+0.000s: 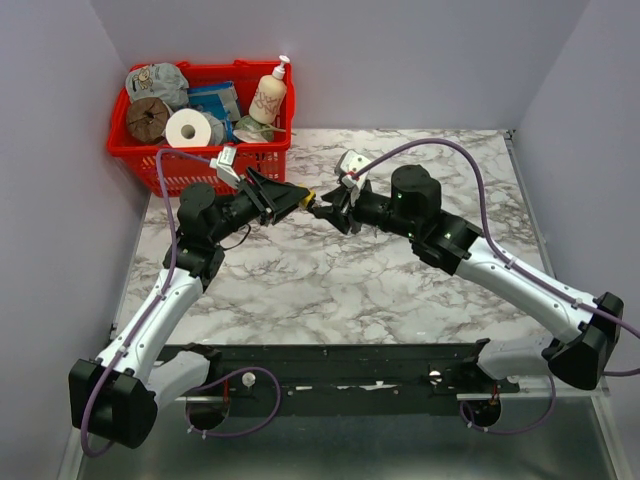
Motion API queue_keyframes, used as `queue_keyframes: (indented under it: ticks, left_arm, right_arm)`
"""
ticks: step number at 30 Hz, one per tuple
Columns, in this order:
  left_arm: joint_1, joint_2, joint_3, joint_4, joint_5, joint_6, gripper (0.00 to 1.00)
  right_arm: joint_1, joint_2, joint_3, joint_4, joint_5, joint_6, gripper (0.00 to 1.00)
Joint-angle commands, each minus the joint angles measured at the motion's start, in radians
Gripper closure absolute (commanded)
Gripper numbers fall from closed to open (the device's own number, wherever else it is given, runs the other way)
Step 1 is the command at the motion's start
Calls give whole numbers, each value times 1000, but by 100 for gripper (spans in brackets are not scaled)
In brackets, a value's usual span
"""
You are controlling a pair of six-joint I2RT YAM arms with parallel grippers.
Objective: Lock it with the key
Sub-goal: Lock the lock, then place the key at the center of the board.
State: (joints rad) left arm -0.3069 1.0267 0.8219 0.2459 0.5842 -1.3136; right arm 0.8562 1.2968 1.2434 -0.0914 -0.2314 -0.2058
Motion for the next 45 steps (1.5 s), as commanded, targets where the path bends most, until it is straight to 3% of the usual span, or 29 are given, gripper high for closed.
queue_keyframes:
  ticks: [1, 5, 11, 13, 20, 34, 38, 45]
  left_arm:
    - [0, -27, 5, 81, 22, -18, 100]
    - [0, -25, 10, 84, 22, -18, 100]
    - [2, -17, 16, 93, 17, -21, 100]
    - [2, -16, 20, 93, 13, -21, 100]
    - [37, -8, 23, 49, -17, -3, 100]
    - [232, -54, 13, -65, 19, 68, 100]
    - [324, -97, 40, -213, 29, 221, 100]
    - [333, -240, 80, -410, 10, 575, 100]
  right_arm:
    - [1, 25, 42, 10, -43, -7, 59]
    - [1, 30, 30, 4, -48, -9, 65]
    - [3, 36, 27, -1, -48, -10, 87]
    - [3, 35, 27, -4, -49, -12, 99]
    - [3, 9, 7, -5, -43, 8, 99]
    - [1, -51, -56, -25, 20, 85, 99]
    - [-9, -2, -62, -60, 4, 178, 99]
    - [-16, 163, -88, -60, -161, 412, 99]
